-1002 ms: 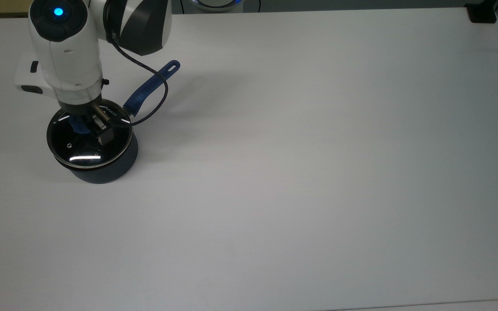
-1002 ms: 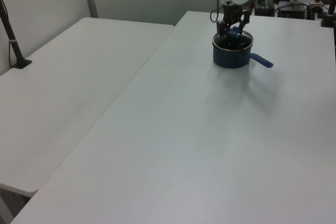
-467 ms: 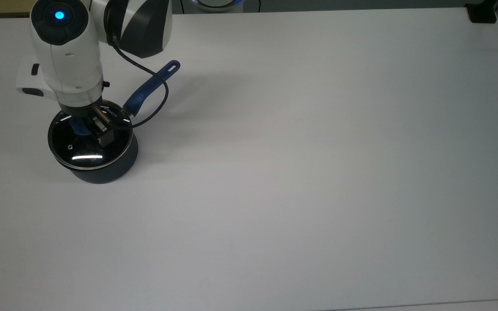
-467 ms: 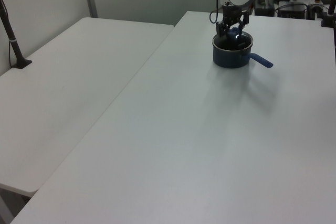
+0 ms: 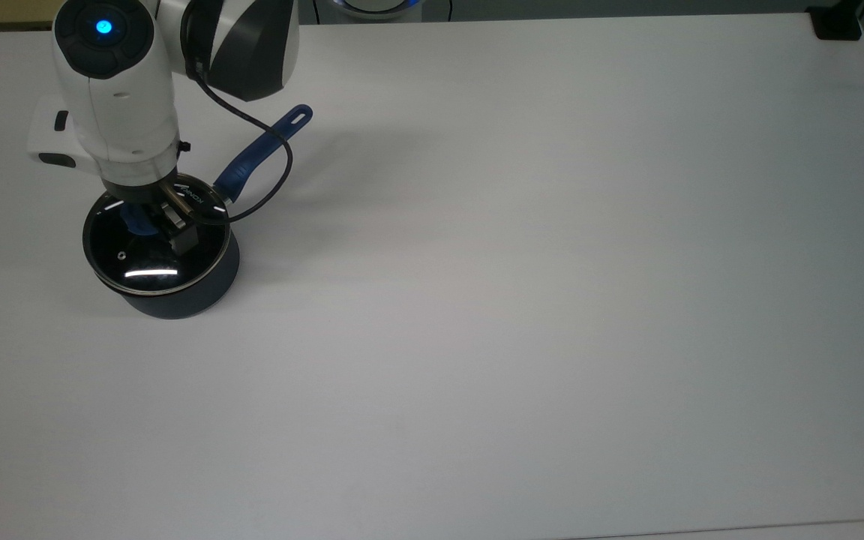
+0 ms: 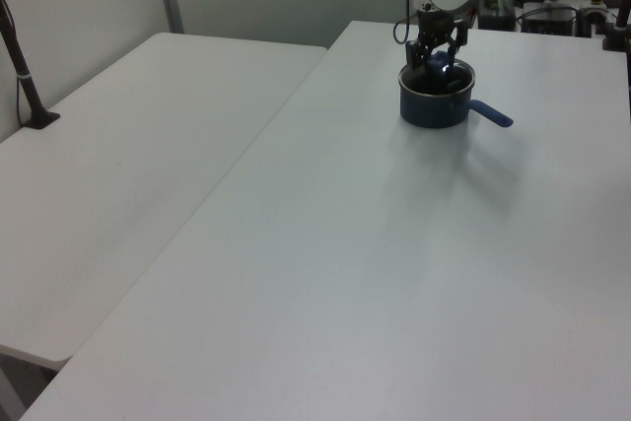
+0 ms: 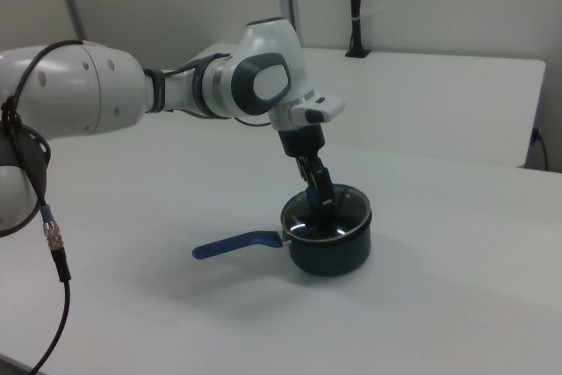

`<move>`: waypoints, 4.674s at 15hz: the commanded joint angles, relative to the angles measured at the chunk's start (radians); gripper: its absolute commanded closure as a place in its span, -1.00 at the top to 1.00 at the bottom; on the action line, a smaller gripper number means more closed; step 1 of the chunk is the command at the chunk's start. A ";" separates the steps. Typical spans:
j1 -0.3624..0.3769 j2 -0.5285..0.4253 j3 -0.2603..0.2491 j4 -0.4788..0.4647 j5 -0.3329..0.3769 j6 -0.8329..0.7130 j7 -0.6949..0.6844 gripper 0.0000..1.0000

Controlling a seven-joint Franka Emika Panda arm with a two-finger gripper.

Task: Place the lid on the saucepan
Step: 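Lower the lid onto the saucepan rim and adjust its seating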

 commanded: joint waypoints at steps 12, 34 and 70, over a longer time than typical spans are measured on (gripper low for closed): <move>0.009 0.035 -0.017 0.012 -0.024 0.053 0.006 0.15; 0.012 0.037 -0.012 0.007 -0.040 0.053 -0.010 1.00; 0.004 0.000 0.009 0.016 0.143 0.050 -0.129 1.00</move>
